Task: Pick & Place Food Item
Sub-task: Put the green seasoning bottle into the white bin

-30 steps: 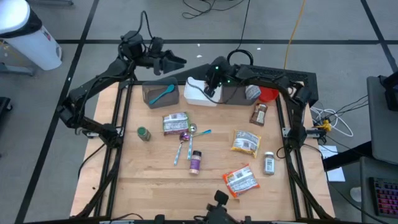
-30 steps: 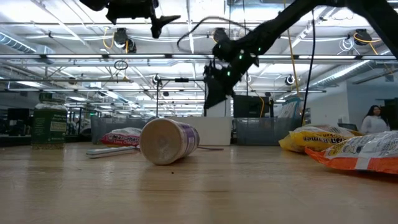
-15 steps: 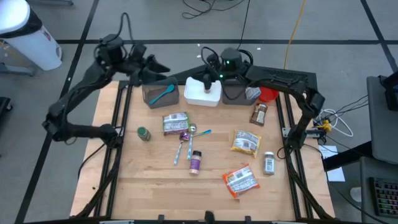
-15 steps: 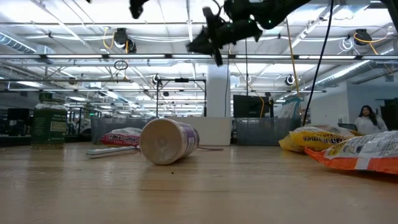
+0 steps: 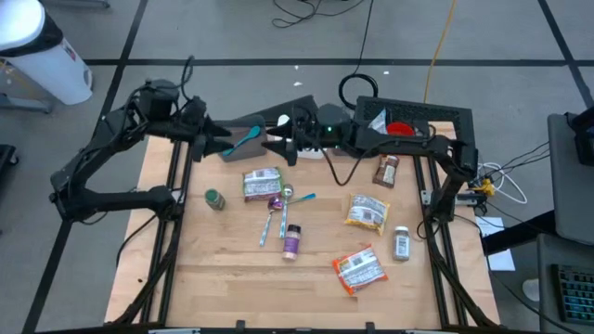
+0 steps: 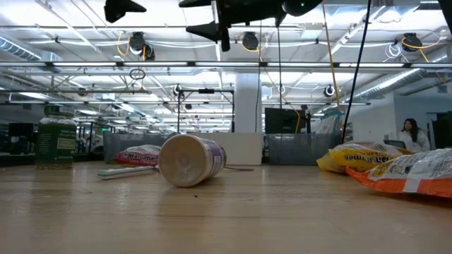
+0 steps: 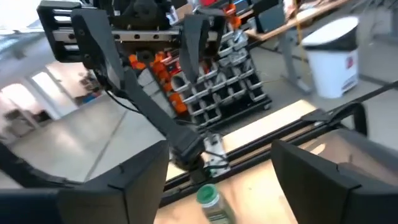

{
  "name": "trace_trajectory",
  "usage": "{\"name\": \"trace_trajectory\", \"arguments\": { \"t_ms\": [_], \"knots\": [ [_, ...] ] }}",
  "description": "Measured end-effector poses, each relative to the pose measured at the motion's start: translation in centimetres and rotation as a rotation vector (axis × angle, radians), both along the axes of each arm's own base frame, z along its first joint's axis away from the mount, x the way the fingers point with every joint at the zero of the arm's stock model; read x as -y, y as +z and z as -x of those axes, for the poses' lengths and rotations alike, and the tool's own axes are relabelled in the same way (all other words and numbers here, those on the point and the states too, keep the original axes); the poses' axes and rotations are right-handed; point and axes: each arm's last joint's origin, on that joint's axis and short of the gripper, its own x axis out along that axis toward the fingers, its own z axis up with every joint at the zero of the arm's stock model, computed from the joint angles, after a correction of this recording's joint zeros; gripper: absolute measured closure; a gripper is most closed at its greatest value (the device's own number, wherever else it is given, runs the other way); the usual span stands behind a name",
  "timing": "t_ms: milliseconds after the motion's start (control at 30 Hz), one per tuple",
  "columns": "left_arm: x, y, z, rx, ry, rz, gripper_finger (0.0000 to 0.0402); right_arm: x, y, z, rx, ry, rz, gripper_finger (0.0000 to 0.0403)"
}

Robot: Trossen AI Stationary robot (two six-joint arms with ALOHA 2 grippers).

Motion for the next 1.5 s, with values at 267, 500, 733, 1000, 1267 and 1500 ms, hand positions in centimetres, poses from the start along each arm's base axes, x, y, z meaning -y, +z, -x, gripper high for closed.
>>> {"name": "trace_trajectory", "arguments": {
  "t_ms": [267, 500, 733, 1000, 1267, 1500],
  "knots": [
    [0.7, -0.8, -2.0, -0.071, 0.077, 0.061, 0.0105, -1.6, -0.1, -0.4, -0.002, 0.015, -0.082, 0.012],
    [0.8, -2.6, -5.6, -0.176, 0.076, 0.102, 0.0105, -2.7, -0.8, -0.5, -0.074, 0.096, -0.156, 0.0125],
    [2.3, -5.2, -9.7, -0.307, -0.026, 0.173, 0.0105, -5.4, -3.3, -0.1, -0.299, 0.121, -0.165, 0.0125],
    [7.4, -5.0, -9.0, -0.379, 0.068, 0.095, 0.0105, -11.9, -8.2, 3.9, -0.298, 0.118, -0.235, 0.0128],
    [11.4, -2.8, -4.6, -0.191, 0.276, 0.052, 0.0105, -14.7, -10.8, 11.1, 0.016, 0.07, -0.278, 0.0129],
    [13.7, -4.2, -1.3, -0.192, 0.332, 0.111, 0.0105, -13.7, -11.2, 15.5, 0.175, 0.015, -0.314, 0.0129]
  ]
}}
